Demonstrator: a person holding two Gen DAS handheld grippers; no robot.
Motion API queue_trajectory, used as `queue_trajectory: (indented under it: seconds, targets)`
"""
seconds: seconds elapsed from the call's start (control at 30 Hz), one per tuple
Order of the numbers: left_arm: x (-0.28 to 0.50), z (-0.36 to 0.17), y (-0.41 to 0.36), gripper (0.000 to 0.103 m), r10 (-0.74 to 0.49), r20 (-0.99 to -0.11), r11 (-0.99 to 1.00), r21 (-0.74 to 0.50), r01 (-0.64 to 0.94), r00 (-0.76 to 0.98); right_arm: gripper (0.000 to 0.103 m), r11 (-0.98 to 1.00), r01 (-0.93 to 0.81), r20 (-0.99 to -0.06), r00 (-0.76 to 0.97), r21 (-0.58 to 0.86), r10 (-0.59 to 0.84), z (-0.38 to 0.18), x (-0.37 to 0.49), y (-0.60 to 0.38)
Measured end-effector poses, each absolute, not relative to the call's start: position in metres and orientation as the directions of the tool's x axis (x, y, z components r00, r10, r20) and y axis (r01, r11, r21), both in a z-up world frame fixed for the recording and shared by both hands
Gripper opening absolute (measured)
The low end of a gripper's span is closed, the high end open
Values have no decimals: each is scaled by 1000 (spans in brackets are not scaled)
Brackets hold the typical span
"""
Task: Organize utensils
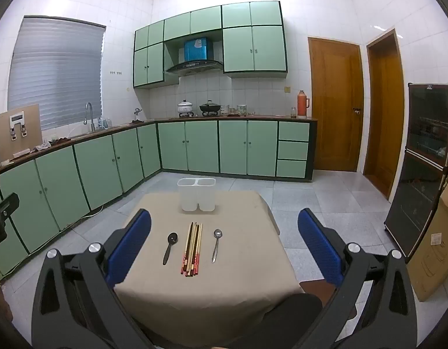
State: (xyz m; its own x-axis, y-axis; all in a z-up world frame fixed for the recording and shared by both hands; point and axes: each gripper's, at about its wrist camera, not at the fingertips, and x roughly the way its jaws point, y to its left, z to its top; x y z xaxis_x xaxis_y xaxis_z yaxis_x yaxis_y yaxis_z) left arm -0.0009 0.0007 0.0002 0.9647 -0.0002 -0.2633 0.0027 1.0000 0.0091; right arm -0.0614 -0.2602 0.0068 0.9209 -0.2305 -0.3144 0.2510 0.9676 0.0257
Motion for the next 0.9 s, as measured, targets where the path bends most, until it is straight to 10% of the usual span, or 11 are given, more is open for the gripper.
queue_trajectory:
  seconds: [0.9]
  targets:
    - [-3, 4, -1, 97, 7, -270, 1000, 23, -1, 963, 98, 968, 252, -309, 922, 23, -233, 12, -63, -258]
